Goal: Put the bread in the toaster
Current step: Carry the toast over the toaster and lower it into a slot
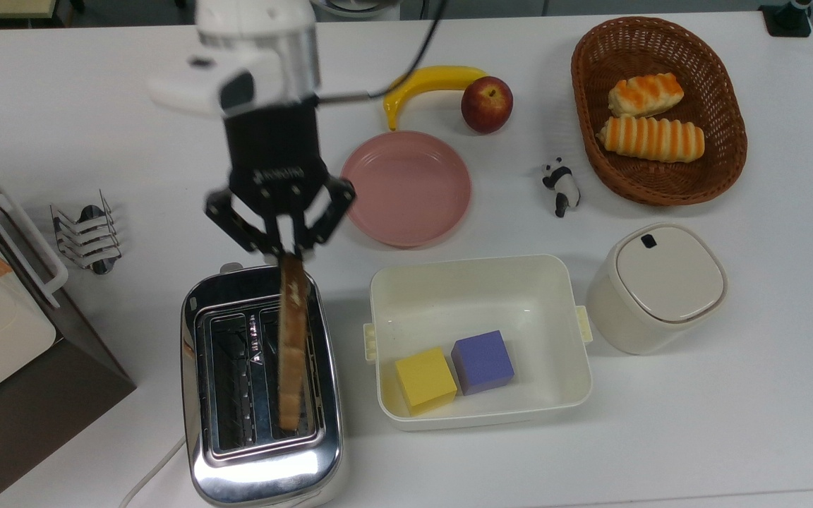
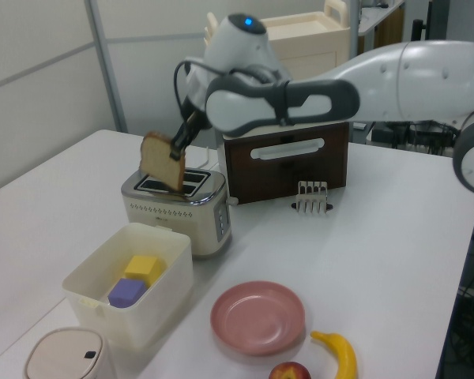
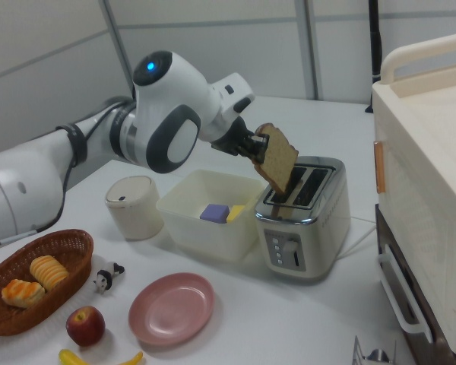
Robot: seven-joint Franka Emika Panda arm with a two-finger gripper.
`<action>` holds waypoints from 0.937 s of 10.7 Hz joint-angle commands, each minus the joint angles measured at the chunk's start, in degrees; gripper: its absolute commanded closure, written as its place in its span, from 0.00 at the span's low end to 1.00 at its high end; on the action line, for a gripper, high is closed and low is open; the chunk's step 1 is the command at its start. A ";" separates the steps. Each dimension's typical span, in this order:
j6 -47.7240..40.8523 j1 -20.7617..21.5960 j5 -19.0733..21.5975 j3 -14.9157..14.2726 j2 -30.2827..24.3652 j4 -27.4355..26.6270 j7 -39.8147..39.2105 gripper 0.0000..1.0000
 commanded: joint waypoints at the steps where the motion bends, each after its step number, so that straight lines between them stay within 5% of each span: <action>1: 2.84 0.76 1.38 -0.51 0.36 -1.55 -0.26 0.96; 4: 2.15 0.23 1.64 -0.69 0.09 -1.82 0.00 0.88; 8: -5.65 -0.65 1.82 -0.95 -2.36 -1.82 0.27 0.63; 10: -7.61 -0.56 1.82 -0.95 -3.16 -1.82 0.79 0.42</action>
